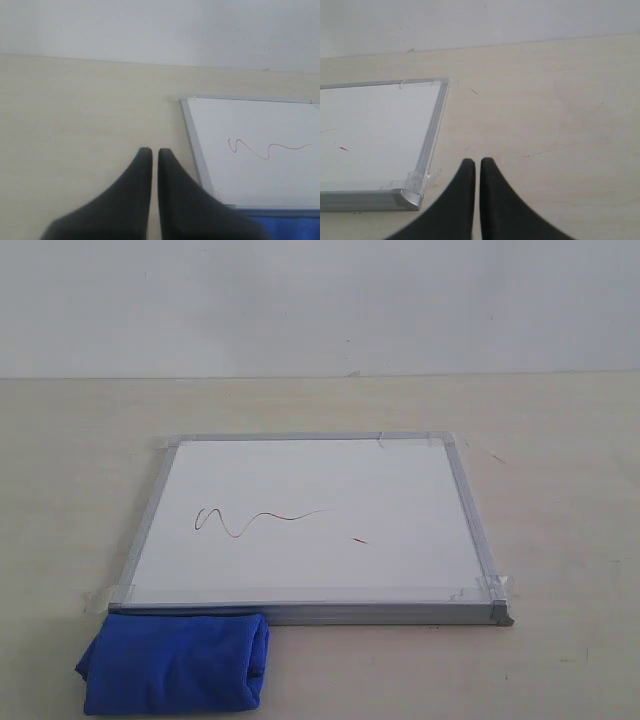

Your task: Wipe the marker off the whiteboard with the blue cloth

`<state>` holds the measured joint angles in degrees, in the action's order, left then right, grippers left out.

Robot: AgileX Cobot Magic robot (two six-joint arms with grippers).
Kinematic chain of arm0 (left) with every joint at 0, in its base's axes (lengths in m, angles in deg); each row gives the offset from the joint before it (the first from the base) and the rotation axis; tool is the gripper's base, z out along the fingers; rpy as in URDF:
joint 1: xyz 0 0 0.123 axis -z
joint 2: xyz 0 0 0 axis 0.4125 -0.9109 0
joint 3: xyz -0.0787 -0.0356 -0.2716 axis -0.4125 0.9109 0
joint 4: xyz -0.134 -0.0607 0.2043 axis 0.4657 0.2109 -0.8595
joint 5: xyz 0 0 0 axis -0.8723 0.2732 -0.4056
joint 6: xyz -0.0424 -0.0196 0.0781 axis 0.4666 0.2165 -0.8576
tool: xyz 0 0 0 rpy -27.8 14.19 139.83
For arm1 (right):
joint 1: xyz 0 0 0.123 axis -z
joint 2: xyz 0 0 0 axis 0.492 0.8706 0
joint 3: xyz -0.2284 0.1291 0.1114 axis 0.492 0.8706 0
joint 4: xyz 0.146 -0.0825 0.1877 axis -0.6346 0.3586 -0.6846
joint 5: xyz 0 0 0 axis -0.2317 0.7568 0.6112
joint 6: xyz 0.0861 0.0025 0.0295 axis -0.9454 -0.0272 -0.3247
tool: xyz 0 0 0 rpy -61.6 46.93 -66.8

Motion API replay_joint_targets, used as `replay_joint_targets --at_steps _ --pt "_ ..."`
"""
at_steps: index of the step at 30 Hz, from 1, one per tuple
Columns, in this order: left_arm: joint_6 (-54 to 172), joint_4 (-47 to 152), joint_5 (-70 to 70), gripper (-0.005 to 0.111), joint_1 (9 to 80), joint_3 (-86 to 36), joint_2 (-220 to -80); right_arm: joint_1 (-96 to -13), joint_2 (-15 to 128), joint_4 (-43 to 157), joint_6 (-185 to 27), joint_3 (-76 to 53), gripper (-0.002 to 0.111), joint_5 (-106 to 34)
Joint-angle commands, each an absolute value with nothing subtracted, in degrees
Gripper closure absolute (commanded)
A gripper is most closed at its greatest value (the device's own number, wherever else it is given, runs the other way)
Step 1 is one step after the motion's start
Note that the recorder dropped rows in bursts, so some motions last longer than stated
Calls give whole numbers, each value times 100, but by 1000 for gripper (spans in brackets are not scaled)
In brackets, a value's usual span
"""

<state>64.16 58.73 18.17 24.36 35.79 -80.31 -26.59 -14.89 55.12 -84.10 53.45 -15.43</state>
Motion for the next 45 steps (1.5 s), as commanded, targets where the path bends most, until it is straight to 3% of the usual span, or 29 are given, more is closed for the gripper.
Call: replay_joint_targets --at_steps 1,27,38,45 --pt "6380 5908 1789 102 2439 3560 -8015 -2667 -1521 5516 -8377 5342 108 -1610" --pt "6380 5908 1789 102 2439 3560 -8015 -2667 -1521 5499 -8289 5328 108 -1538" --pt "6380 5908 1789 102 2439 3560 -8015 -2667 -1521 5253 -8664 3099 108 -933" --pt "6380 5908 1789 102 2439 3560 -8015 -2667 -1521 5045 -8691 2597 108 -1170"
